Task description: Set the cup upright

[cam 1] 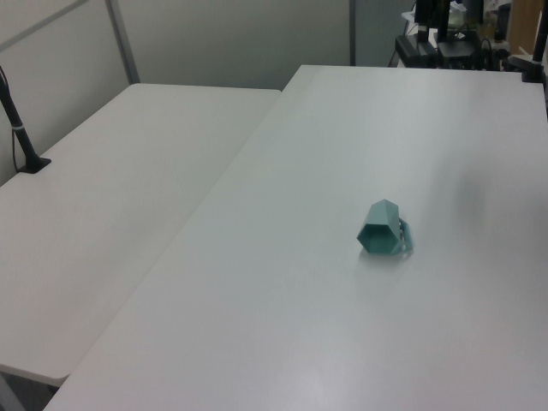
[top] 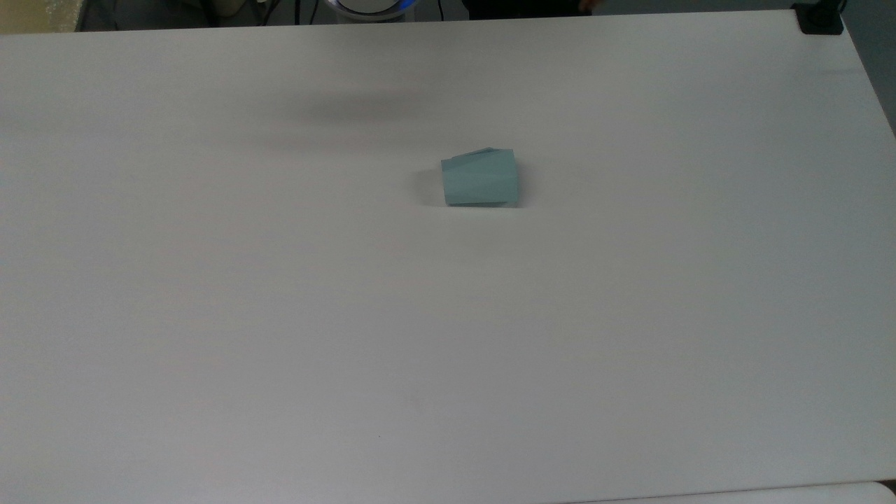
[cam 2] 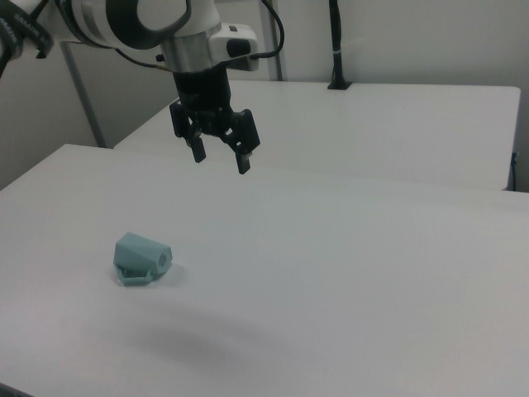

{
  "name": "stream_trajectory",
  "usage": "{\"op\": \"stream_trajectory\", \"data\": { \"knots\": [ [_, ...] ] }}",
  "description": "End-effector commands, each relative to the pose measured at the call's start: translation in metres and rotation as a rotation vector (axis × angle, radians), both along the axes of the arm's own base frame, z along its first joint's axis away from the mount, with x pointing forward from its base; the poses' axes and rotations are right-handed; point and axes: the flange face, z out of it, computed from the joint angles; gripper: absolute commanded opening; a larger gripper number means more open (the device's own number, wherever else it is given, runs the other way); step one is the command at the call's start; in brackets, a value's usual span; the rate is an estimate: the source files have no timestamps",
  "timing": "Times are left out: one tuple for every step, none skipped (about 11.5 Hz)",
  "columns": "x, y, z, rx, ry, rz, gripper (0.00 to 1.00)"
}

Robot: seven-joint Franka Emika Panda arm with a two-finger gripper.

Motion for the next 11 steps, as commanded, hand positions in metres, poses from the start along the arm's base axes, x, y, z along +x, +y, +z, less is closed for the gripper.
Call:
{"op": "stream_trajectory", "data": {
  "knots": [
    [-0.014,0.000,0.001,-0.061,0.023,0.032,1.00],
    [-0.018,-0.004,0.011,-0.026,-0.002,0.020,1.00],
    [-0.018,-0.006,0.015,0.004,-0.013,0.009,1.00],
    [-0.019,-0.006,0.015,0.011,-0.007,0.011,1.00],
    [-0.019,-0.002,0.012,0.012,-0.004,0.015,1.00],
    [-0.018,-0.002,0.012,0.012,-0.001,0.017,1.00],
    [-0.019,-0.004,0.010,0.015,0.005,0.014,1.00],
    [-0.018,0.003,0.009,0.027,0.007,0.011,1.00],
    [-0.016,0.019,0.007,0.012,0.011,0.026,1.00],
    [-0.012,0.053,0.004,-0.017,0.008,0.038,1.00],
    [-0.009,0.082,0.000,-0.097,0.003,0.020,1.00]
  ]
}}
